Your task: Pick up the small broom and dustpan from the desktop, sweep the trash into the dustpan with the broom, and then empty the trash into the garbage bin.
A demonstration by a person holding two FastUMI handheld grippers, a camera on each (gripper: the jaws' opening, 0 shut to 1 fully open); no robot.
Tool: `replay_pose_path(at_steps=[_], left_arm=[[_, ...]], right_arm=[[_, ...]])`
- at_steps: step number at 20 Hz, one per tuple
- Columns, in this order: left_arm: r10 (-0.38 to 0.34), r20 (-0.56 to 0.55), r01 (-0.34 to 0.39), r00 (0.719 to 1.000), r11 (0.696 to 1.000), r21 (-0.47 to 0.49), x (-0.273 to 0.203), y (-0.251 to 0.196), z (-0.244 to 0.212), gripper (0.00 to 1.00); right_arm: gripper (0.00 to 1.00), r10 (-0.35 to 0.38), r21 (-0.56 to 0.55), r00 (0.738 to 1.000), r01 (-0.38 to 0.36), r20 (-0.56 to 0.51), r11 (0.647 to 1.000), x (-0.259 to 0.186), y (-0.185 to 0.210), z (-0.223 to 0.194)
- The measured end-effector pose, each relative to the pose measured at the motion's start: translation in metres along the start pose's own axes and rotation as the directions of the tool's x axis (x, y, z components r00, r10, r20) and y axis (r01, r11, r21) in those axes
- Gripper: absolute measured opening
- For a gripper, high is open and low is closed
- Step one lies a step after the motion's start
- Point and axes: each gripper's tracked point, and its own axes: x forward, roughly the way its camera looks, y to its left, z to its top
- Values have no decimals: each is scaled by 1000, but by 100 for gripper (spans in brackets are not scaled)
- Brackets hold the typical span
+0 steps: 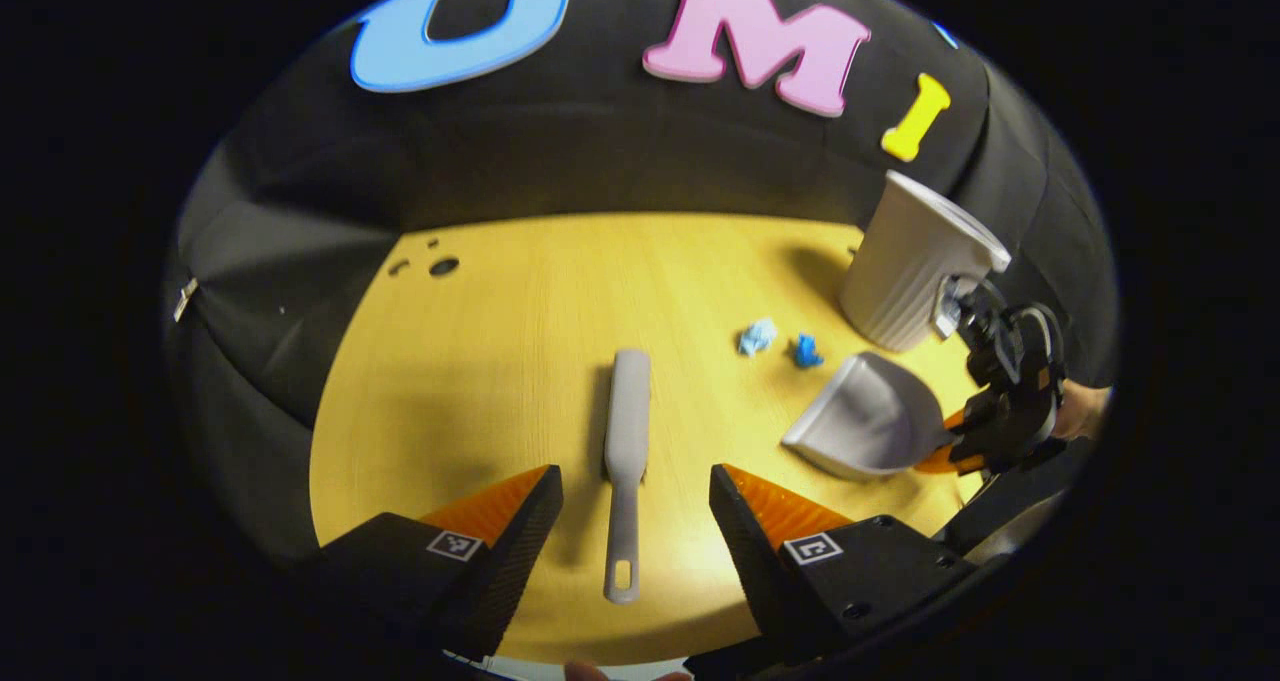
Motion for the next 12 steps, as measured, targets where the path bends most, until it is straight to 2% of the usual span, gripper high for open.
replay_pose_path(at_steps=[2, 3, 4, 7, 12], left_arm=[[-3, -93, 5, 996, 1000, 24, 14, 4, -18, 92], [-8, -134, 11, 991, 1000, 23, 22, 4, -26, 87], [-16, -164, 18, 986, 1000, 12, 30, 3, -32, 92], [-21, -250, 17, 968, 1000, -18, 52, 6, -45, 91], [15, -342, -11, 940, 1000, 13, 81, 17, -58, 87]], right_arm=[[35, 8, -2, 1000, -8, 6, 1000, 0, -1, 1], [35, 9, -4, 1000, -8, 9, 1000, 0, -2, 1], [35, 9, -8, 1000, -9, 9, 1000, 1, -3, 0], [35, 16, -8, 1000, -16, 15, 1000, 1, -4, -1], [35, 24, 8, 999, -24, 22, 1000, 1, -5, 0]])
